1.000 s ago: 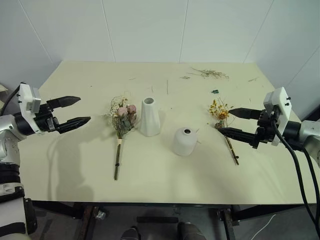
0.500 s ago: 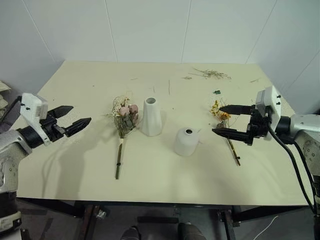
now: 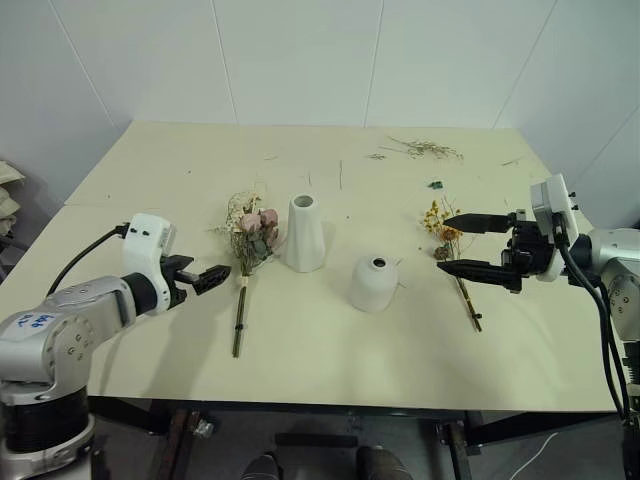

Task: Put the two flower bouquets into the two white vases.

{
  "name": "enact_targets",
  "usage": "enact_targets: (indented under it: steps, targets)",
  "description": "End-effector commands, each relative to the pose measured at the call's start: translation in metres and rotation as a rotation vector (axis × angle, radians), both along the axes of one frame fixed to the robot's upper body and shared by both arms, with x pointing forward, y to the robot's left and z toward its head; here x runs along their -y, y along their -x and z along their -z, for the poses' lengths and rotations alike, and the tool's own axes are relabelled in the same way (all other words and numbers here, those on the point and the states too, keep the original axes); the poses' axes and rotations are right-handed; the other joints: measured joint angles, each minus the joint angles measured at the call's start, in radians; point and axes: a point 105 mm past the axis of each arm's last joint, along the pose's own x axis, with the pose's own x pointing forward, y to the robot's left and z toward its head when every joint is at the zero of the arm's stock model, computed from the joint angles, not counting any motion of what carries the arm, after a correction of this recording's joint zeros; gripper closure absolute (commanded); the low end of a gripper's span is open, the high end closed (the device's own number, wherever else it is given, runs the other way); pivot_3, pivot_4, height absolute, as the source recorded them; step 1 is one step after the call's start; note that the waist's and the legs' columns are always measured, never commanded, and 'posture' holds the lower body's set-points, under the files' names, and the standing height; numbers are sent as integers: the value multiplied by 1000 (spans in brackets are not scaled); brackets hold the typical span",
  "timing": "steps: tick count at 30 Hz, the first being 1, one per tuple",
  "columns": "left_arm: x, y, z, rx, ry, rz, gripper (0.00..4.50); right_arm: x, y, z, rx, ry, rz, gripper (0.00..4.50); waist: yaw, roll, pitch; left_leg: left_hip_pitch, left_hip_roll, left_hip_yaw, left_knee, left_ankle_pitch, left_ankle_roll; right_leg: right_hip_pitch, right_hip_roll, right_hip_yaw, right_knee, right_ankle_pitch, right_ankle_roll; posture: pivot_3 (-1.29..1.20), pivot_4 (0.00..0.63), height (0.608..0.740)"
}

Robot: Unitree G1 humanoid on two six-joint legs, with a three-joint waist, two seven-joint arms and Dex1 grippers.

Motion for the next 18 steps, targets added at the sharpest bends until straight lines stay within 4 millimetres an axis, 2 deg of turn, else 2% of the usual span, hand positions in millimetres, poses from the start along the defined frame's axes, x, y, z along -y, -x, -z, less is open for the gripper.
enact_targets:
  steps: [1,5,10,18]
  targets:
    - [2,-3,-1,-41,-17,-75,0,1,2,-17,72,5,-5,30,1,0,0,0,0,0,0,0,0,0,0,0,0,0,0,0,150,740]
    - [18,-16,4,-113,38,-119,0,-2,0,-14,65,13,-9,30,6,0,0,0,0,0,2,0,-1,1,0,0,0,0,1,0,150,740]
    - [28,-29,5,-145,66,-146,0,-2,-2,-14,66,13,-9,30,3,-1,0,-1,-1,0,5,-1,-2,1,0,0,-1,1,2,0,150,740]
    - [36,-32,12,-207,57,-113,0,3,4,-15,60,-4,-32,30,5,-1,0,-1,-1,0,5,-1,-2,2,0,0,-1,1,2,0,150,740]
